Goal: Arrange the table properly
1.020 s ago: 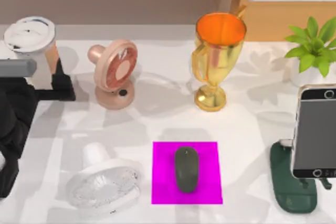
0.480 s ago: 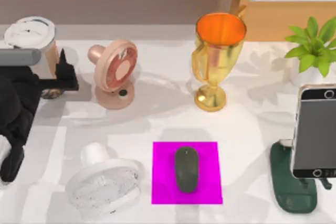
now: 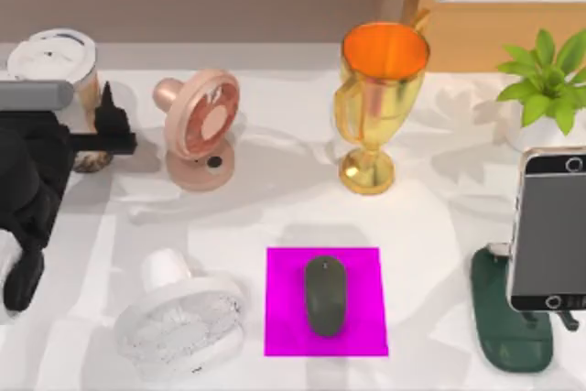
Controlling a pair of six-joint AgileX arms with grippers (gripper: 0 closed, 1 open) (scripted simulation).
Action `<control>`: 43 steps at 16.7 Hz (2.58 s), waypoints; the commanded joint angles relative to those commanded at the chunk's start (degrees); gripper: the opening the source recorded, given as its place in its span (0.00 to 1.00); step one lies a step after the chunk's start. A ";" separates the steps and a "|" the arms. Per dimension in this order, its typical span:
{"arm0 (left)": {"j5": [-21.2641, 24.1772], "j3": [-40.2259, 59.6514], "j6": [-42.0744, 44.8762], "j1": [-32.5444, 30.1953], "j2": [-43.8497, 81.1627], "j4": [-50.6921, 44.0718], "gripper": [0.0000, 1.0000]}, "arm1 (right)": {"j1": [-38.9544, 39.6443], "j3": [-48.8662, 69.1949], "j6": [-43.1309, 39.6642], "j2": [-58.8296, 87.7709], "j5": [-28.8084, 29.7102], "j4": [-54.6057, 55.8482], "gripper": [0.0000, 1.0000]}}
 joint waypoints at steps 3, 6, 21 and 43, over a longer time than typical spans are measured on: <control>0.00 0.00 0.00 0.00 0.00 0.00 0.55 | 0.00 0.00 0.00 0.00 0.00 0.00 1.00; 0.00 0.00 0.00 0.00 0.00 0.00 0.32 | 0.00 0.00 0.00 0.00 0.00 0.00 1.00; 0.01 -0.11 0.06 -0.07 -0.84 -0.69 0.00 | 0.00 0.00 0.00 0.00 0.00 0.00 1.00; 1.68 19.98 -0.38 -7.46 -16.15 -18.65 0.00 | 0.00 0.00 0.00 0.00 0.00 0.00 1.00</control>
